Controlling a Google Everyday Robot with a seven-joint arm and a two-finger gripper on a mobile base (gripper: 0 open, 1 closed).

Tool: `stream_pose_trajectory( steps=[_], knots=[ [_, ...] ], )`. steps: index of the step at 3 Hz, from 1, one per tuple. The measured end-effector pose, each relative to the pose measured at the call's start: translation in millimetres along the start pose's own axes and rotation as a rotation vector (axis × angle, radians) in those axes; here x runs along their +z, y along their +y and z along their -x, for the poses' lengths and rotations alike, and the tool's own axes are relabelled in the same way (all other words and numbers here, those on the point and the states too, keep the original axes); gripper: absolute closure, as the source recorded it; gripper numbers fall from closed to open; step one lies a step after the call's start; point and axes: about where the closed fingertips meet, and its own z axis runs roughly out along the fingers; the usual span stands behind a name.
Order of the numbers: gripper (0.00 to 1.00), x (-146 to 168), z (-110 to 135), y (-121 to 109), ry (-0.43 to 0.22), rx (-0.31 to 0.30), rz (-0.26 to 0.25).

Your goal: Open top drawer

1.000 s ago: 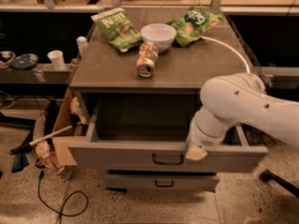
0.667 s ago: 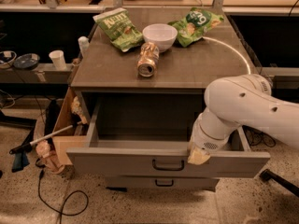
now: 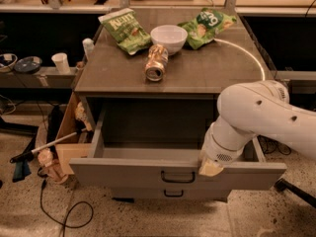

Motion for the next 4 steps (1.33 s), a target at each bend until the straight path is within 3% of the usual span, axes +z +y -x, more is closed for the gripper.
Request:
stream_pose_trajectory(
  steps=[3,4],
  knots=[
    [1.0,-11.6,-9.8,34.6,0.008,-0.002,0.03],
    [0.74,-11.6,-9.8,34.7,0.008,-0.002,0.03]
  ],
)
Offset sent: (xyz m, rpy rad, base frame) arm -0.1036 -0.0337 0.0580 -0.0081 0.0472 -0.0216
